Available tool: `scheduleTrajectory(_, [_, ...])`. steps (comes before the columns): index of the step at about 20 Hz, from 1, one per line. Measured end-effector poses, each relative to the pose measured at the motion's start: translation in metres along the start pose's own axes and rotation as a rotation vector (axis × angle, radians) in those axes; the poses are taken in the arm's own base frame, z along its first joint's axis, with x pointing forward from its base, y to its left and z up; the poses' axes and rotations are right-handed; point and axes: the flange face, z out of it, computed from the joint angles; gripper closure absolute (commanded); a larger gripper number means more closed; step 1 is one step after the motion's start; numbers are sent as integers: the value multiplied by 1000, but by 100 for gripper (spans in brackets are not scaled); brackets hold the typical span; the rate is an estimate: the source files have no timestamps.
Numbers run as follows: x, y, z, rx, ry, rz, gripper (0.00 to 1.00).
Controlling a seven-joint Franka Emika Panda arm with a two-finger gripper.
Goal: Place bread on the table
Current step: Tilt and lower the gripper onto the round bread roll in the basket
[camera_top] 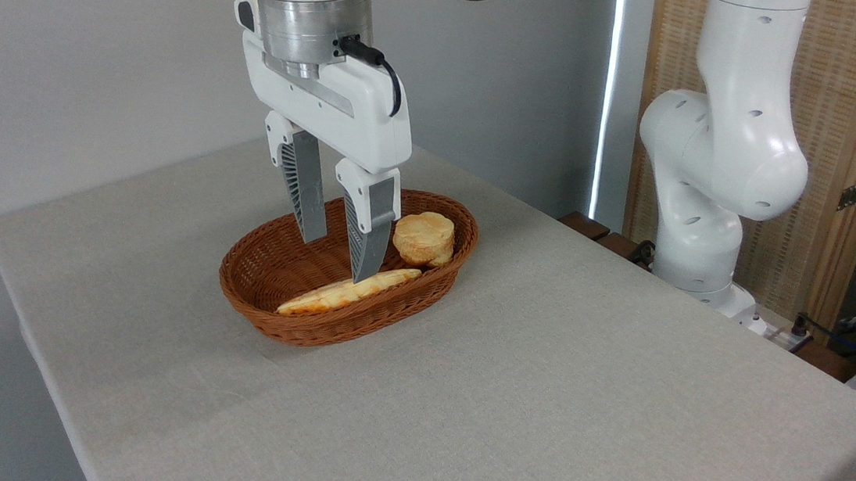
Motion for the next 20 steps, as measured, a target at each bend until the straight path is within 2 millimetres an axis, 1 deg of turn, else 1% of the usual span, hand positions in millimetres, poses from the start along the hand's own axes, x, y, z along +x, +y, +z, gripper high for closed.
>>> scheduleTrajectory(3, [2, 3, 2, -4, -5, 6, 0])
scheduleTrajectory(5, [3, 8, 7, -20, -25, 15, 0])
scheduleTrajectory(7, [8, 23, 18, -50, -56, 36, 0])
scheduleTrajectory(10, [21, 62, 43, -84, -105, 62, 0])
scheduleTrajectory(13, [30, 107, 59, -101, -141, 74, 0])
scheduleTrajectory(14, [33, 126, 65, -106, -155, 86, 0])
scheduleTrajectory(16, [35, 157, 75, -114, -179, 109, 0])
scheduleTrajectory(18, [38, 187, 80, -114, -195, 131, 0])
scheduleTrajectory(20, [41, 210, 81, -111, -201, 146, 0])
